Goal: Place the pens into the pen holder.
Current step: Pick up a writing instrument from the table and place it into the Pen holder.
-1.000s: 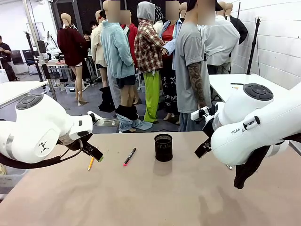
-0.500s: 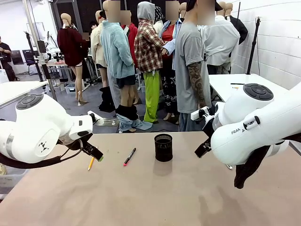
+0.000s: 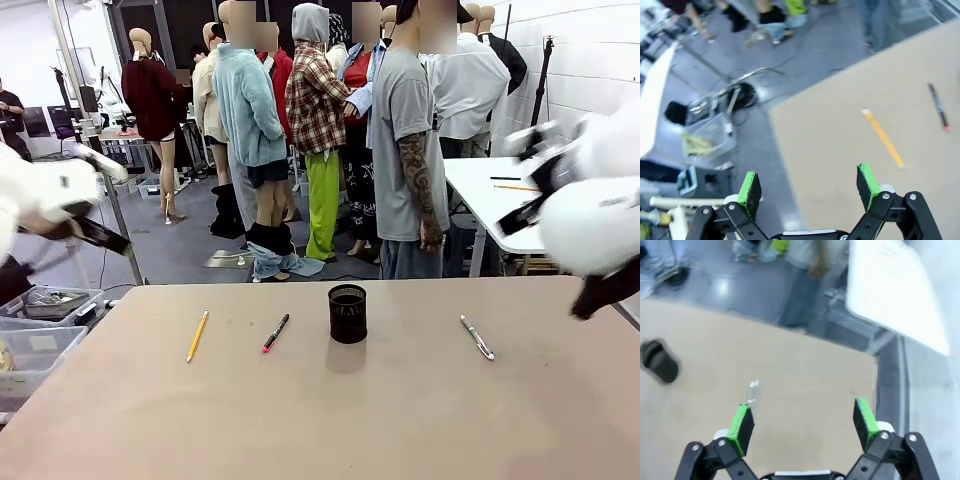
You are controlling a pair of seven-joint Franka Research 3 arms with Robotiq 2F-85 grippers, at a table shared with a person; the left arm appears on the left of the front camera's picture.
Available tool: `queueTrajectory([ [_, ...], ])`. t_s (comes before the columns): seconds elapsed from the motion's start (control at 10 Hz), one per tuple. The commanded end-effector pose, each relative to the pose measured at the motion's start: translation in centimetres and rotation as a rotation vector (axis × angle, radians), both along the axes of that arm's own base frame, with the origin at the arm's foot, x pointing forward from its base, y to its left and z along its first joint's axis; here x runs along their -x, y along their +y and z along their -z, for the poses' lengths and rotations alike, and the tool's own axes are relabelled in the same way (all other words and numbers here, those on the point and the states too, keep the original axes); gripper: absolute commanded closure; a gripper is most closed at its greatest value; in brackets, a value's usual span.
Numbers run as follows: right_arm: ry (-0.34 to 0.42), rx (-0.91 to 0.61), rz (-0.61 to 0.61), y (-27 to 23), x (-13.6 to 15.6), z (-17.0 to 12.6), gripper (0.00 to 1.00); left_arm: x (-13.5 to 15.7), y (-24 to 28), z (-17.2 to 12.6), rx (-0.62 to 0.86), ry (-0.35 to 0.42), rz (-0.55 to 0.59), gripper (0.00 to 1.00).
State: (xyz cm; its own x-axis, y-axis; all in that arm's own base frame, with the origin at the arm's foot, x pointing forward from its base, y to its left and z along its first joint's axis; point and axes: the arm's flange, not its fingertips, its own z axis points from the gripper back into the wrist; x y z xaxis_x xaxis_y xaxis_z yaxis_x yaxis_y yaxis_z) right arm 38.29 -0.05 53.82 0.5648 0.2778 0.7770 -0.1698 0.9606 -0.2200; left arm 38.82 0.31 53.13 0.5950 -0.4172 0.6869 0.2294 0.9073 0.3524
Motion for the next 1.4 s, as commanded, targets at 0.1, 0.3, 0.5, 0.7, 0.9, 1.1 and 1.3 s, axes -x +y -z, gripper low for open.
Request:
queueTrajectory([
  [0.1, -0.066, -0.031, 0.204, -5.0, 8.9, 2.5, 0.00, 5.8, 6.5, 1.7, -0.031, 0.022, -0.180, 0.00],
  [0.3, -0.107, -0.074, 0.249, -6.2, 10.7, 2.8, 0.00, 8.2, 8.9, 2.9, 0.002, 0.026, -0.235, 0.00],
  [0.5, -0.081, -0.040, 0.161, -3.6, 7.8, 2.6, 0.00, 3.2, 8.8, -2.2, -0.004, 0.003, -0.195, 0.00],
  [0.7, -0.003, 0.009, 0.073, 0.7, 2.9, 3.8, 0.00, 3.2, 8.8, -2.2, -0.004, 0.003, -0.195, 0.00],
  [0.9, 0.099, 0.019, -0.019, 5.3, -1.4, 6.5, 0.00, 3.2, 8.8, -2.2, -0.004, 0.003, -0.195, 0.00],
  [1.1, 0.170, 0.039, -0.065, 9.1, -4.9, 9.5, 0.00, 3.2, 8.8, -2.2, -0.004, 0.003, -0.195, 0.00],
  [1.3, 0.180, 0.028, -0.074, 8.5, -3.0, 9.0, 0.00, 3.2, 8.8, -2.2, -0.004, 0.003, -0.195, 0.00],
])
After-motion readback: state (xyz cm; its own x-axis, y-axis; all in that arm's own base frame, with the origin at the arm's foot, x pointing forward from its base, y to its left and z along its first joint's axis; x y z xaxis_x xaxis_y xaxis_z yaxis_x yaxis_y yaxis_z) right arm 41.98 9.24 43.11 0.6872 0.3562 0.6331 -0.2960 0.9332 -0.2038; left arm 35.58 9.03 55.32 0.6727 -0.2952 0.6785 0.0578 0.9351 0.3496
